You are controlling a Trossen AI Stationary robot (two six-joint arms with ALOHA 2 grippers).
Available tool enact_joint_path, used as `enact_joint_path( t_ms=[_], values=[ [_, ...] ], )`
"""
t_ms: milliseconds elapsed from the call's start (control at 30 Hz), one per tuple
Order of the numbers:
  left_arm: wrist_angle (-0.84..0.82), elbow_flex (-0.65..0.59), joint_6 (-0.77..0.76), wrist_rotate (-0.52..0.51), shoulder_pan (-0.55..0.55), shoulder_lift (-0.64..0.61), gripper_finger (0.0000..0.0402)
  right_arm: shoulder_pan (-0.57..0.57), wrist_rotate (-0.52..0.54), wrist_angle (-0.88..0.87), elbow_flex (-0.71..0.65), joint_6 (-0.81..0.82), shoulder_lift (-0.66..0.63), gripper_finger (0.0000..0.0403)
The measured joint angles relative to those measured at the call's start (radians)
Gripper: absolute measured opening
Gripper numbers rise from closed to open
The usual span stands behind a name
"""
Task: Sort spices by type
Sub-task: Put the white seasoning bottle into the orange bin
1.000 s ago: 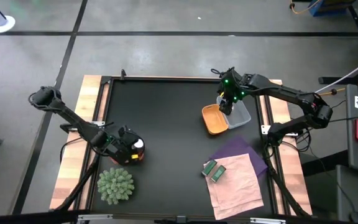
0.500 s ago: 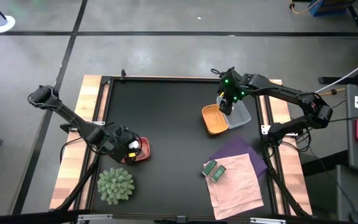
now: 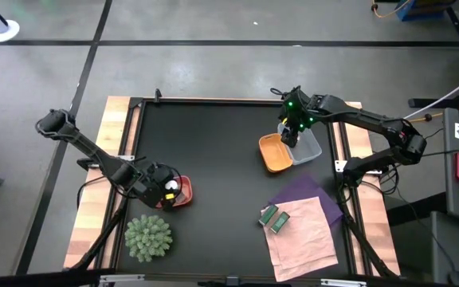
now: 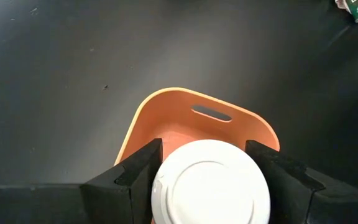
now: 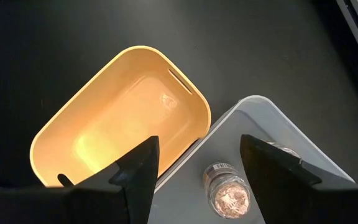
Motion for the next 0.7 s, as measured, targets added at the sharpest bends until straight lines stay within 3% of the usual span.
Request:
enact_joint_path(
  t_ms=[700],
  values=[
    [0.130,0.000,0.169,-0.003,0.001,0.001,0.0212,0.000,0.000,0.003,0.000,0.000,0.000,0.0225]
  ],
)
